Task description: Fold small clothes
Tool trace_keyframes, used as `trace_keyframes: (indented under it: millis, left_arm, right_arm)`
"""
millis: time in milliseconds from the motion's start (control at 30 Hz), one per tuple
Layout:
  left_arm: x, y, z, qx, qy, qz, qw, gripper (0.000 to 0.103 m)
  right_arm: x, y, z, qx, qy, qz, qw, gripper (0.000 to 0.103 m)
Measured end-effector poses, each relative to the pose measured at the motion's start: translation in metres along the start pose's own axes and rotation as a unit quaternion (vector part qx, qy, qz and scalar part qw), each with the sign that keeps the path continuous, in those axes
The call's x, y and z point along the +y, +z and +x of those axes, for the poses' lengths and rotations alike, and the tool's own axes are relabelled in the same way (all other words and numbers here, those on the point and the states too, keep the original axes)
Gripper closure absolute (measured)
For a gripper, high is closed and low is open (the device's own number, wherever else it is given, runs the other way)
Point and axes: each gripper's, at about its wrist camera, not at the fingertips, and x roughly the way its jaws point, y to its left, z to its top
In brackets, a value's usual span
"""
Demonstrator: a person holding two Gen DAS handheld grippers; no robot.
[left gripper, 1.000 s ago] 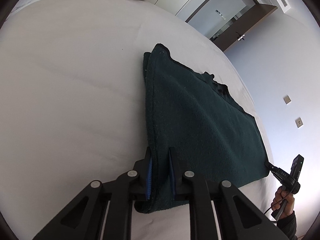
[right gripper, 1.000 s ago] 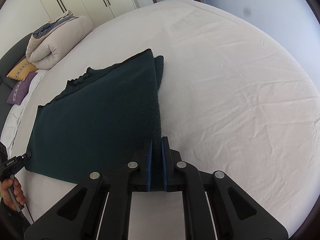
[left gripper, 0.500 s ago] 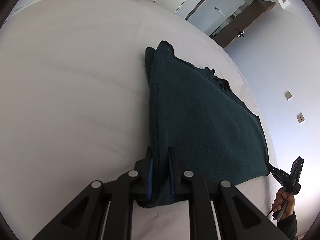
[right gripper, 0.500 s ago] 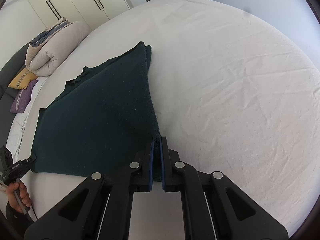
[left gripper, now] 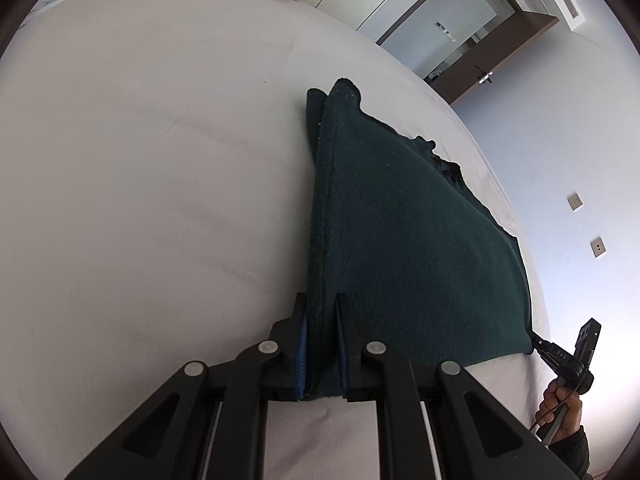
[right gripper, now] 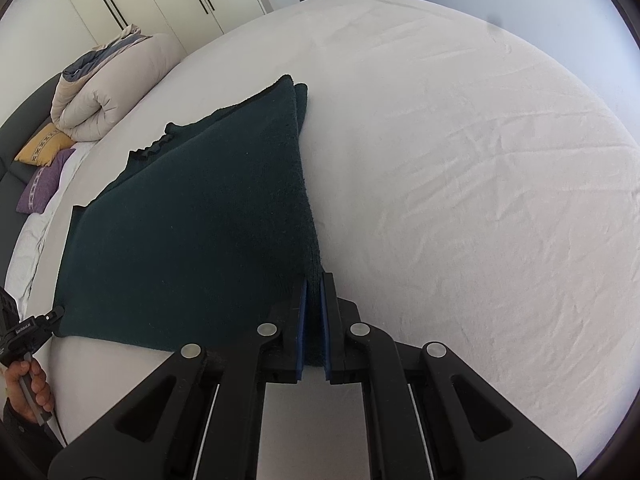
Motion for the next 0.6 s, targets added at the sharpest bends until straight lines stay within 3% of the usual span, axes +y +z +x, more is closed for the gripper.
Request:
trace_keyframes:
  millis: [333,467,533,600]
  left_arm:
    - [0.001,-0.01,-0.009,-0.017,0.004,-0.013,0.9998,0.092]
    - [0.011,-0.008,-0.006,-0.009,-0.009,-0.036,0.9993,0.086]
    - [0.008,-0.008,-0.015,-0.012,-0.007,-0.034,0.9993,0.072]
    - [0.003,-0.008,-0.031,-0.026,0.022,-0.028,0.999,0.058]
  right_arm:
    - [0.003,0.002,0.004,0.0,-0.007,-0.01,1.0,0.098]
    - [0.003,0.0,0.005,-0.002,-0.006,-0.008,1.0,0.096]
    - [0.002,0.0,0.002,-0.001,-0.004,-0.003,1.0,0.093]
    - [-0.005,0.002,-0.005,0.0,0.001,0.026,1.0,0.083]
